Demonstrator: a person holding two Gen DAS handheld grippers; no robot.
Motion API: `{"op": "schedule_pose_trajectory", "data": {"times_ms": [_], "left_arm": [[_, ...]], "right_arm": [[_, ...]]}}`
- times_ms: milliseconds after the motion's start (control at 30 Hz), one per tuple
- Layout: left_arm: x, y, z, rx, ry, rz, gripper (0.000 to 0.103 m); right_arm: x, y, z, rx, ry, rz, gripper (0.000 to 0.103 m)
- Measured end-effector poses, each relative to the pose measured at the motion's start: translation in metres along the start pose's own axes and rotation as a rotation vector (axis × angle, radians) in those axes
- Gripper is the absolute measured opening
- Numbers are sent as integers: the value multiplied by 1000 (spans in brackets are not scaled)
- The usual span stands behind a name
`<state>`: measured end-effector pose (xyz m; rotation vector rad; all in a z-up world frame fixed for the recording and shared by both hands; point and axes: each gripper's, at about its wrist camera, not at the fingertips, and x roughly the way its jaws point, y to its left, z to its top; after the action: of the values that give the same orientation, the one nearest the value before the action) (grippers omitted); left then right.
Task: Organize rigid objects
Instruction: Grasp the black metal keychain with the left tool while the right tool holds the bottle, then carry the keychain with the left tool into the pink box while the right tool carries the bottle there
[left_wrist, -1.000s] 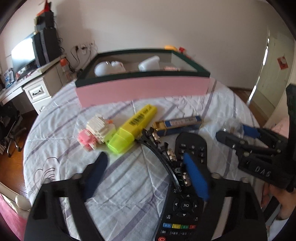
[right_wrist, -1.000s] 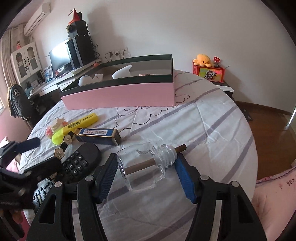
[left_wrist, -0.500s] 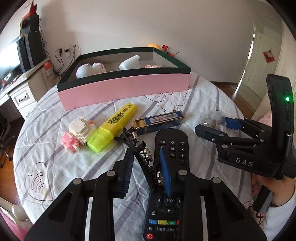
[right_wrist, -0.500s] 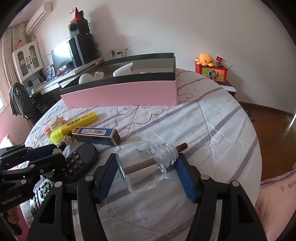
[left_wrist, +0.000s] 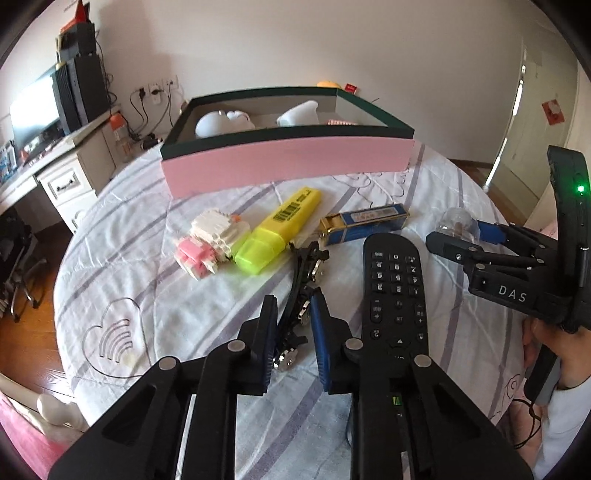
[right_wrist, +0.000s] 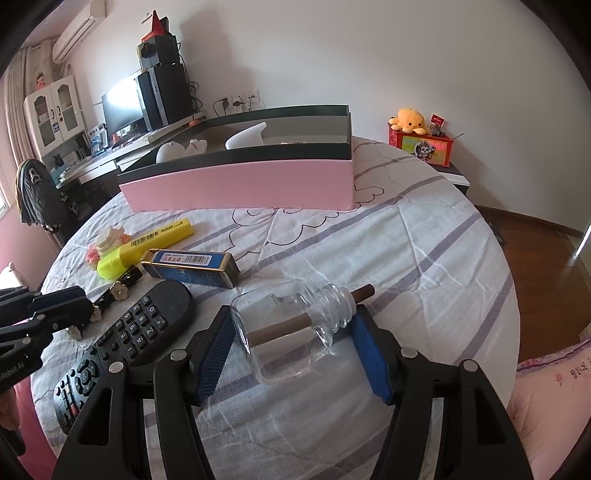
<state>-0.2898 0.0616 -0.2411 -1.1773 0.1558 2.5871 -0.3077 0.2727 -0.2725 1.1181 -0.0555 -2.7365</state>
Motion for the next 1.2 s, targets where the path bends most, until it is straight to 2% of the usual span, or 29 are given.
{"op": "schedule_pose_trajectory", "data": {"times_ms": [133, 267, 333, 400, 433, 567, 967, 1200], "left_arm": [[7, -6, -1, 8, 7, -2, 24], [17, -8, 0, 0, 9, -19, 36], [20, -8, 1, -3, -1, -22, 37], [22, -11, 1, 15, -23, -4, 32], [23, -12, 0, 26, -37, 11, 25], [19, -10, 0, 23, -50, 0, 19], [-12, -6, 1, 50, -90, 36, 19], [-30, 4, 0, 39, -117, 49, 20]], "right_arm": [[0, -1, 0, 2, 1, 3, 65], [0, 0, 0, -5, 4, -4, 65], [0, 1, 1, -6, 5, -7, 65], [0, 1, 0, -9, 5, -10, 65], [0, 1, 1, -10, 6, -12, 65], [0, 3, 0, -21, 3, -27, 65], [-7, 1, -2, -2, -24, -22, 64], [-22, 14, -8, -8, -29, 2, 64]]}}
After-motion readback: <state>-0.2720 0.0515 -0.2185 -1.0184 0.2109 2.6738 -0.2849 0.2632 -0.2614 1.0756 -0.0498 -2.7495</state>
